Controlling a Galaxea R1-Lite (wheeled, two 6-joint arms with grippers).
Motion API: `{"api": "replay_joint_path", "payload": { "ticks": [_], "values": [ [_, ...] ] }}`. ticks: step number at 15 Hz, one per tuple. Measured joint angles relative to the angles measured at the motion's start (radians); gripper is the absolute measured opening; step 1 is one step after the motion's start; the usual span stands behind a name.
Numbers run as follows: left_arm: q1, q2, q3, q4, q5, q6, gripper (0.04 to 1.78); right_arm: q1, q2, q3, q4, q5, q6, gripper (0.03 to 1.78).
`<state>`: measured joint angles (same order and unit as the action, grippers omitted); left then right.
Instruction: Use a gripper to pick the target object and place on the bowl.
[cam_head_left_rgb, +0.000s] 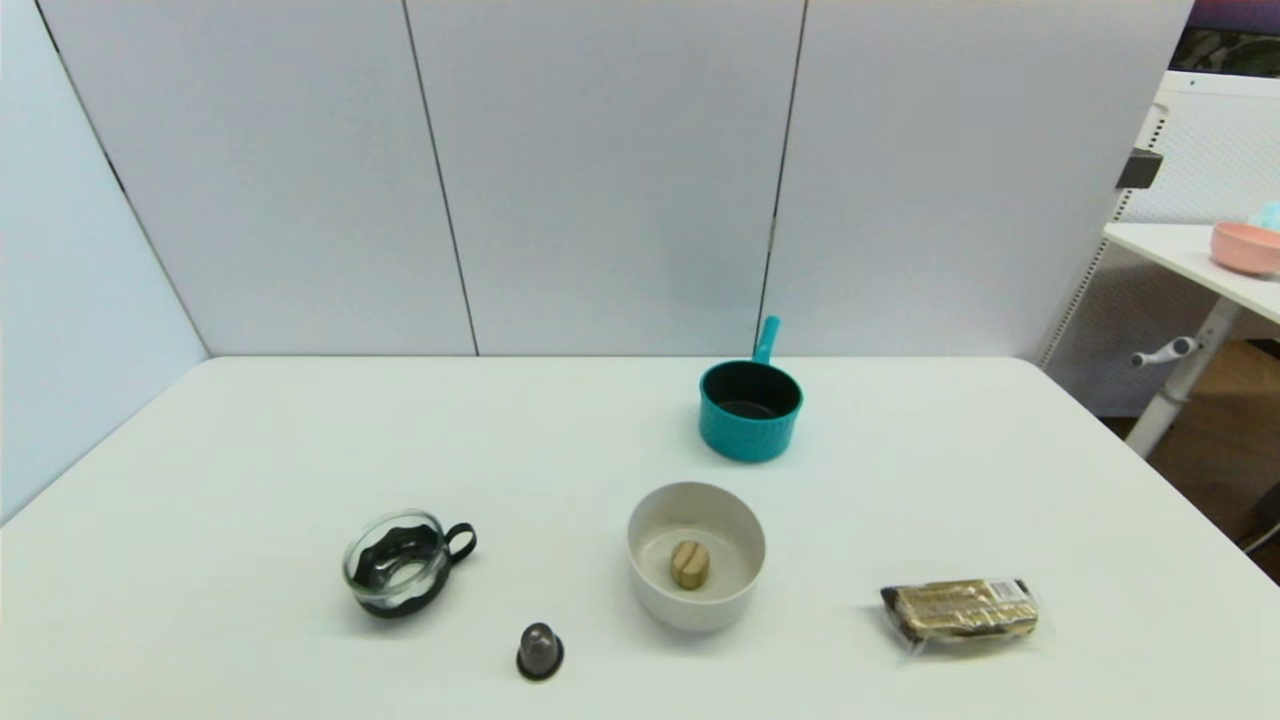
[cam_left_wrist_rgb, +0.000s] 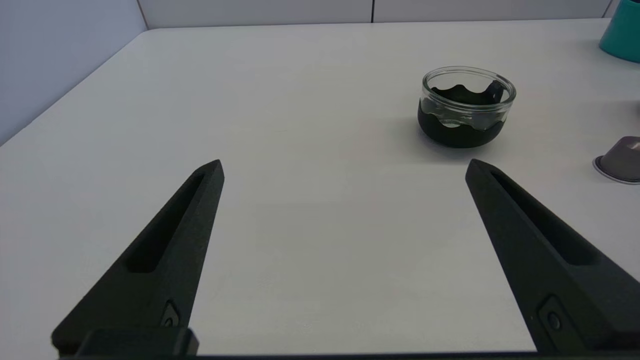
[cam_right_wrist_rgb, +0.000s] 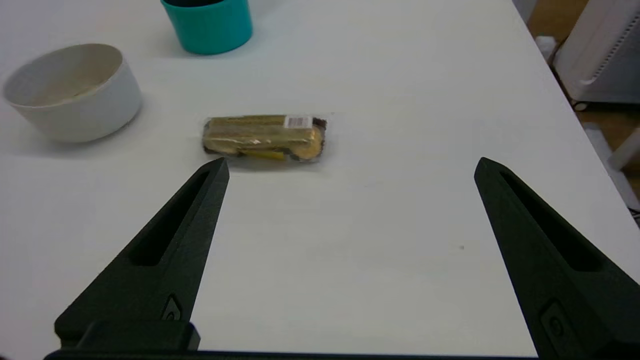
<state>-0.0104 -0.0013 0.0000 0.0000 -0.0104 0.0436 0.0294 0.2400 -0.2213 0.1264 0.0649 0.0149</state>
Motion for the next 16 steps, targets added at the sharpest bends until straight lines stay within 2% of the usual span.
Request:
{"api": "replay_joint_path", "payload": {
  "ticks": [3,5,7,16],
  "values": [
    [0.000,0.000,0.000,0.000,0.000,0.001,1.71,-0.022,-0.130,0.104,-0.032,-0.018,-0.014,1.69],
    [0.000,0.000,0.000,0.000,0.000,0.000,1.71,-0.027,-0.194,0.175,-0.084,-0.057,-0.019,1.69],
    [0.000,0.000,0.000,0.000,0.000,0.000,1.71,-0.029,-0.222,0.208,-0.133,-0.082,0.019,1.70],
    [0.000,0.000,0.000,0.000,0.000,0.000,1.71,-0.029,-0.242,0.221,-0.131,-0.080,0.018,1.70]
  ]
}}
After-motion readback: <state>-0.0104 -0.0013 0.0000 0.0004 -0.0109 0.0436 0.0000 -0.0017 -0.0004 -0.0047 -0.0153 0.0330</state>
